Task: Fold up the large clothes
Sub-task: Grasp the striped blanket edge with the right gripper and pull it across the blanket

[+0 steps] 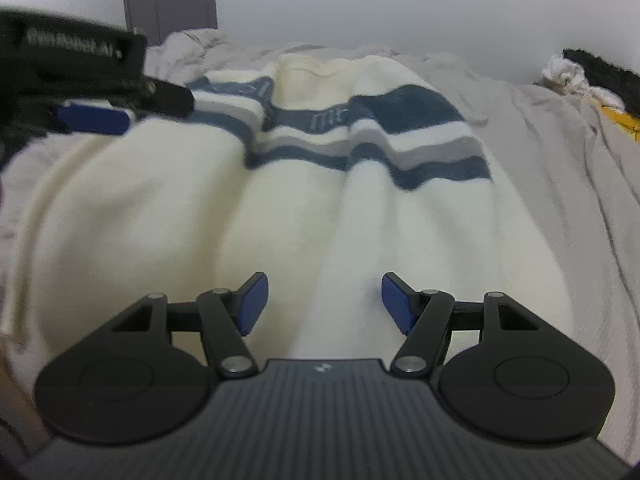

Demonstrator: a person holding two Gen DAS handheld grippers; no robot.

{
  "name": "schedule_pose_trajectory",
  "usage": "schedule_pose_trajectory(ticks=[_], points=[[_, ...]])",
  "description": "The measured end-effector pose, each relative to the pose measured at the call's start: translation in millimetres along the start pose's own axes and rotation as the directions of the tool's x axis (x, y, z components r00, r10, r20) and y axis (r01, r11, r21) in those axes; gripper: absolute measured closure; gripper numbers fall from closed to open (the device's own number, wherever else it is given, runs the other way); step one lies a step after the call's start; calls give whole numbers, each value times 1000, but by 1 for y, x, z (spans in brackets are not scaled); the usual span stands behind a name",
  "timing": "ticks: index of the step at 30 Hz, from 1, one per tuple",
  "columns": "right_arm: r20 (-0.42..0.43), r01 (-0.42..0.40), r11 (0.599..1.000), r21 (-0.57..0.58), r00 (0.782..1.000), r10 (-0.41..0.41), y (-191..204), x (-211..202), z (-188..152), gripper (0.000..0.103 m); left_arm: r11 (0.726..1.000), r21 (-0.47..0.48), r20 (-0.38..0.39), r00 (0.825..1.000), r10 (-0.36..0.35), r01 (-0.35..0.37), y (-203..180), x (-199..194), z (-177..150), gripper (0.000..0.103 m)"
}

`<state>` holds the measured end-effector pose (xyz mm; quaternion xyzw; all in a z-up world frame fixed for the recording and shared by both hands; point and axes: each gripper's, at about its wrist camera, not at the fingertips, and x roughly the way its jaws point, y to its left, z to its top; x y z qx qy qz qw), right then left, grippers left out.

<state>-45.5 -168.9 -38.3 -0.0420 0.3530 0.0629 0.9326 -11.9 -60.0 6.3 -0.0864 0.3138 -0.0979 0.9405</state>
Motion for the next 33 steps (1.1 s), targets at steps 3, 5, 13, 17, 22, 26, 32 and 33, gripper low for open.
schedule_pose_trajectory(ticks=[3, 5, 13, 17, 22, 26, 32, 33], points=[[-50, -8, 1000, 29, 999, 9, -7, 16, -1, 38, 1000, -11, -18, 1000, 4, -5, 4, 7, 0, 33], [-72, -1, 999, 43, 997, 4, -10, 24, 0, 38, 1000, -18, -12, 1000, 4, -4, 5, 8, 0, 33], [-88, 74, 997, 0, 993, -74, -6, 32, -6, 65, 997, -72, 0, 1000, -2, 2, 16, 6, 0, 33], [-87, 98, 995, 20, 992, -96, -12, 29, -4, 83, 998, -52, 9, 1000, 23, -22, 15, 5, -5, 33], [-79, 99, 995, 12, 992, -98, -19, 17, 7, 88, 998, -59, -2, 1000, 30, -30, 19, 4, -10, 33], [-19, 140, 990, -35, 990, -141, -40, -6, 32, 89, 995, -98, -8, 1000, 10, -11, 26, 1, -13, 33], [100, 285, 953, -101, 956, -276, -95, -30, 100, 89, 995, -98, -19, 1000, -2, 0, 23, 6, -13, 33], [121, 315, 943, -105, 946, -302, -105, -30, 113, 89, 995, -96, -19, 1000, -3, 2, 23, 6, -13, 33]])
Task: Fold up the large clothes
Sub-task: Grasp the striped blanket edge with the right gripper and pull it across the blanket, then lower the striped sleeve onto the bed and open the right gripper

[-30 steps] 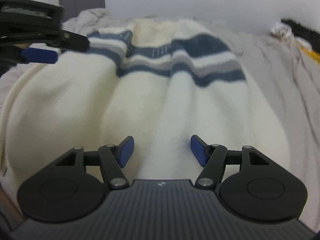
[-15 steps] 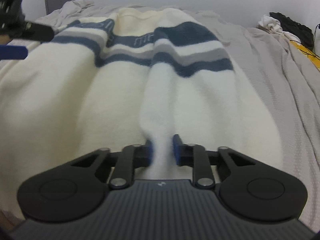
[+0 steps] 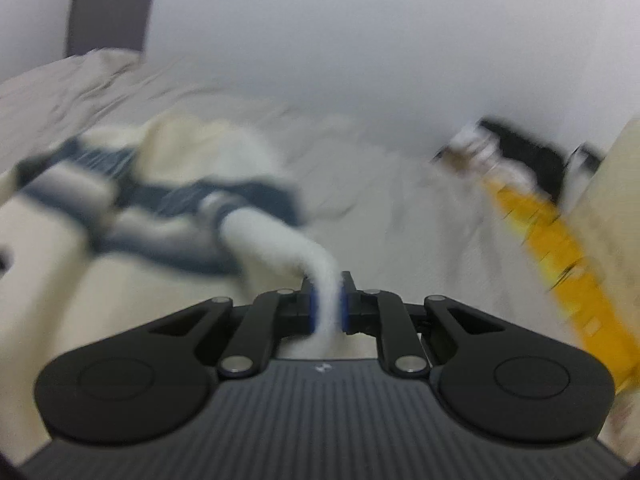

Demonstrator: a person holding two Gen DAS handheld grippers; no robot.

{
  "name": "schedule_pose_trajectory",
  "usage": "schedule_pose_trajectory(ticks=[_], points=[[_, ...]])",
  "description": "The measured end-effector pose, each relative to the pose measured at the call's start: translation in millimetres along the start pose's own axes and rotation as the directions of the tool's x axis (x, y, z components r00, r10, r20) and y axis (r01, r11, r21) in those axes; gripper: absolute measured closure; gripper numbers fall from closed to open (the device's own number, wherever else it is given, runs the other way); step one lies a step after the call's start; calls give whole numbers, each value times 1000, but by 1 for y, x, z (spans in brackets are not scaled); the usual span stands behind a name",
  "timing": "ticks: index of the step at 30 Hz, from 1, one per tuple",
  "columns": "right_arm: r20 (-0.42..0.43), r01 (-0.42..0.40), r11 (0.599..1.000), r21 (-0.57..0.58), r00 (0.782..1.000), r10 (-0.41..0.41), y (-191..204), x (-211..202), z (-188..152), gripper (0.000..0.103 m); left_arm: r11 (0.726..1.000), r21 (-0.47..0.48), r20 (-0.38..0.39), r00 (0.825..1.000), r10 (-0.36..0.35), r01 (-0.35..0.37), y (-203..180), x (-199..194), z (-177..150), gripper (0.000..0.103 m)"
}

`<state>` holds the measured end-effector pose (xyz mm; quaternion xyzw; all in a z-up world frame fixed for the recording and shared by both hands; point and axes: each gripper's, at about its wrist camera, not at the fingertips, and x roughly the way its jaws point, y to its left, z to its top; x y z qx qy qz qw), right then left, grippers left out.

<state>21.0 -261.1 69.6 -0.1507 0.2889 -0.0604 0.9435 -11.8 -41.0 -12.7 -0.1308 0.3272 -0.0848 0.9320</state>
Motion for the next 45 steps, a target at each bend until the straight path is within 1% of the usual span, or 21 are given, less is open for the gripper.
schedule_pose_trajectory(ticks=[3, 5, 6, 9, 12, 14, 16, 18, 21, 22, 24, 25, 27, 30, 34, 36, 37, 39, 41, 43, 45], points=[[58, 93, 996, -11, 994, -93, -32, 20, 38, 89, 1000, 1, -1, 1000, 0, 0, 0, 3, 1, 33], [119, 165, 986, -38, 980, -160, -53, 37, 62, 89, 1000, -5, 1, 1000, -4, 4, 1, 4, 2, 33], [133, 213, 976, -55, 970, -204, -61, 49, 74, 89, 1000, -6, 4, 1000, -6, 6, 1, 5, 3, 33], [141, 276, 958, -71, 954, -265, -83, 86, 101, 89, 1000, -7, 14, 1000, -10, 10, -1, 11, 7, 33], [128, 337, 938, -79, 937, -325, -107, 135, 121, 89, 1000, -22, 79, 997, -13, 15, 2, 12, 8, 33], [105, 377, 923, -76, 924, -369, -120, 172, 127, 89, 1000, -21, 109, 994, 22, -19, 5, 20, 12, 33], [69, 396, 917, -53, 917, -393, -132, 212, 126, 89, 999, -27, 120, 992, 24, -21, 9, 31, 17, 33], [31, 401, 916, -25, 916, -400, -143, 246, 122, 89, 999, -31, 130, 991, 33, -29, 12, 45, 23, 33], [-40, 407, 913, -20, 912, -408, -154, 303, 106, 89, 998, 10, 158, 985, 66, -68, 8, 63, 31, 33], [-55, 409, 912, -25, 910, -410, -155, 315, 106, 89, 997, 27, 171, 983, 70, -76, 6, 70, 34, 33], [-72, 403, 915, -7, 913, -402, -163, 342, 99, 89, 997, 40, 179, 982, 61, -70, 3, 80, 36, 33], [-85, 395, 918, 28, 916, -392, -169, 355, 96, 89, 998, 39, 175, 983, 50, -58, 2, 86, 38, 33], [-109, 381, 920, 88, 922, -371, -178, 366, 99, 89, 998, 49, 154, 987, 39, -47, -1, 99, 41, 33], [-138, 387, 909, 155, 920, -368, -190, 385, 91, 88, 996, 71, 130, 990, 50, -60, -4, 115, 41, 33], [-143, 378, 913, 152, 923, -358, -183, 396, 77, 87, 996, 68, 109, 993, 47, -55, -3, 128, 44, 33], [-120, 358, 917, 175, 932, -341, -182, 390, 76, 87, 996, 69, 105, 994, 43, -51, -1, 128, 45, 33], [-116, 351, 916, 194, 936, -334, -181, 385, 76, 82, 996, 70, 102, 994, 41, -49, -1, 127, 44, 33], [-114, 335, 908, 252, 942, -316, -184, 374, 77, 77, 997, 68, 102, 994, 38, -45, -2, 123, 42, 33], [-103, 310, 898, 313, 951, -292, -187, 360, 76, 68, 998, 59, 101, 994, 31, -37, -1, 117, 42, 33], [-81, 286, 890, 355, 958, -275, -187, 342, 74, 39, 999, 44, 105, 994, 22, -26, 0, 110, 40, 33], [-63, 267, 886, 379, 963, -263, -188, 328, 70, 36, 999, 31, 110, 994, 18, -22, 1, 104, 38, 33]])
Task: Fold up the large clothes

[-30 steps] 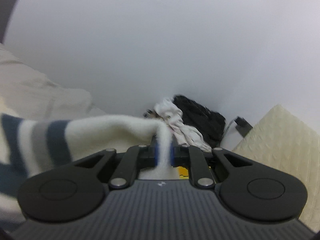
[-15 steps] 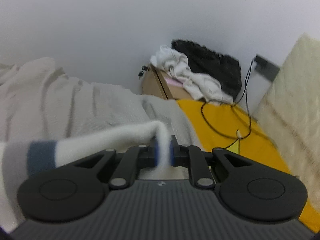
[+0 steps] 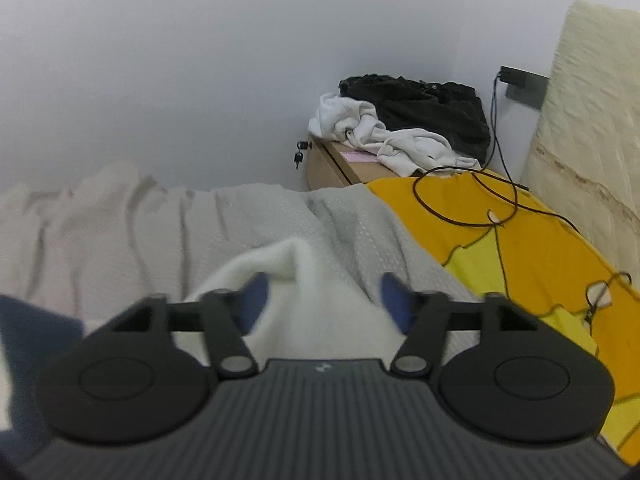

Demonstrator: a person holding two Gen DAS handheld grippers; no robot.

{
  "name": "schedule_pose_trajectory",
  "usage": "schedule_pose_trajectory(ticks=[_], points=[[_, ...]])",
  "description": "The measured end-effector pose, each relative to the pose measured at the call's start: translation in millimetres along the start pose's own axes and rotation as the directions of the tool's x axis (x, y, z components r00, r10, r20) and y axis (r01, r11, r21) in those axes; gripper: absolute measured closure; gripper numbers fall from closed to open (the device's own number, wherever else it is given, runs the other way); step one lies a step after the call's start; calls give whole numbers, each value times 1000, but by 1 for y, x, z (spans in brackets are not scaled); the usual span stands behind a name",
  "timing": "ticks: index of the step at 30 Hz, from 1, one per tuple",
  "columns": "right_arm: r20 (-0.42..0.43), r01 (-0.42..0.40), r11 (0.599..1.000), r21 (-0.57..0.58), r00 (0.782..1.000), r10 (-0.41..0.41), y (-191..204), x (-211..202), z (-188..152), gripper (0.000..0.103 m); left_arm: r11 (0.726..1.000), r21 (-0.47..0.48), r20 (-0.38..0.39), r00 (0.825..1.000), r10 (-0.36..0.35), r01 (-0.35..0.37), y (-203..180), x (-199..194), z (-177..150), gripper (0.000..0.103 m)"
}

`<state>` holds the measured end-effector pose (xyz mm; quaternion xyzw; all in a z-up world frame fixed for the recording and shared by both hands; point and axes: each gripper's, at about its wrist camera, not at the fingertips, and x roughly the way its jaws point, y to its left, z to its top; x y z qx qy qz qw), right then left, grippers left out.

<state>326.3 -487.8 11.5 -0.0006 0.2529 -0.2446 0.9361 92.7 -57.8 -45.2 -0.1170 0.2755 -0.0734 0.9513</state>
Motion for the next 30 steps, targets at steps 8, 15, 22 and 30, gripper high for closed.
schedule_pose_trajectory(ticks=[8, 15, 22, 30], points=[[56, -113, 989, 91, 993, 108, -40, -65, -21, 36, 1000, -4, 20, 1000, 0, 1, -1, -21, -4, 33], [29, -180, 962, 207, 984, 178, -66, -77, -62, 37, 998, -66, -4, 1000, -16, 16, 5, -22, -5, 33], [-45, -225, 973, 54, 973, 227, -24, -52, -101, 38, 999, -41, -15, 1000, -3, 3, -1, -14, -8, 33], [-28, -41, 969, -242, 999, 36, 25, -13, -130, 65, 1000, -9, -33, 999, -11, 11, -13, 5, -12, 33]])
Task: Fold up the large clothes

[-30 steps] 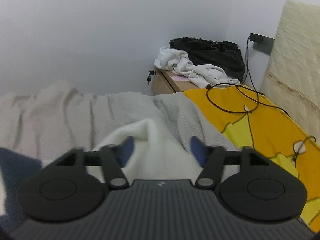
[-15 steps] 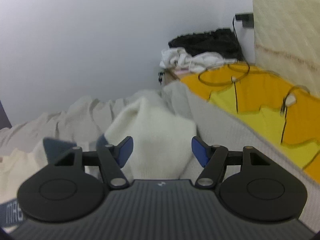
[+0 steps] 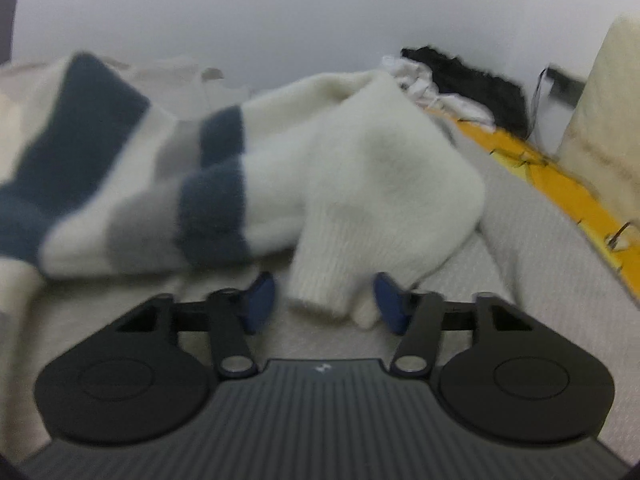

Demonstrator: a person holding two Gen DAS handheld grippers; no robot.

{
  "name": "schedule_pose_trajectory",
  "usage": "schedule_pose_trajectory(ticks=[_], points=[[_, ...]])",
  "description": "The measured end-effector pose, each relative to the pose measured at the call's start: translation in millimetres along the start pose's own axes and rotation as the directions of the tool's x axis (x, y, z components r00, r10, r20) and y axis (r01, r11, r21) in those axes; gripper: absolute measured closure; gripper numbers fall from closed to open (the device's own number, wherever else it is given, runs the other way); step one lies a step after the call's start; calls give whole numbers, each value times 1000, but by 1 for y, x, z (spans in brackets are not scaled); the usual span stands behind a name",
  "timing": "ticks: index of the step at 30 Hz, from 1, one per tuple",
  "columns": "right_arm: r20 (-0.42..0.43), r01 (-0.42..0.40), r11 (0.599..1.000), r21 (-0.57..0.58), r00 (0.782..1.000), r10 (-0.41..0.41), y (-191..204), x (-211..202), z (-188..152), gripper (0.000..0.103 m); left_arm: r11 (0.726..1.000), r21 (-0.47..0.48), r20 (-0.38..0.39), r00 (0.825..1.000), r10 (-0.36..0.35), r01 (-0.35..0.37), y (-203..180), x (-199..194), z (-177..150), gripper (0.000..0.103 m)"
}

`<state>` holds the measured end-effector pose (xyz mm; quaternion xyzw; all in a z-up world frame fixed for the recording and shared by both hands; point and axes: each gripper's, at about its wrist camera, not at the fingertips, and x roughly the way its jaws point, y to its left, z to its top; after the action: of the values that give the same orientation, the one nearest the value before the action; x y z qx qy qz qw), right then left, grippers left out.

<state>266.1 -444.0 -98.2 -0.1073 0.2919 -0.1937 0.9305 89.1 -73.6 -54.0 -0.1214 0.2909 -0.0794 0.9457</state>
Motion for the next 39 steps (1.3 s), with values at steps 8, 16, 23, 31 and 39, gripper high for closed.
schedule_pose_trajectory(ticks=[8, 16, 23, 31, 39], points=[[148, 129, 979, 160, 977, -153, -45, -27, 19, 89, 999, 39, 13, 999, -31, 30, -13, 1, -5, 33], [212, 184, 940, 288, 945, -250, -133, -29, 85, 90, 999, 11, 11, 999, -31, 31, -14, -3, -6, 34], [75, 232, 912, 339, 960, -271, -171, 39, 103, 90, 1000, -13, -62, 998, 5, -5, -20, 35, -3, 34], [15, 248, 911, 331, 963, -267, -186, 86, 76, 89, 1000, -14, -91, 996, 7, -9, -33, 61, 5, 34], [54, 154, 900, 407, 980, -192, -194, 60, 73, 51, 999, -26, -98, 995, 29, -32, -31, 51, 7, 34]])
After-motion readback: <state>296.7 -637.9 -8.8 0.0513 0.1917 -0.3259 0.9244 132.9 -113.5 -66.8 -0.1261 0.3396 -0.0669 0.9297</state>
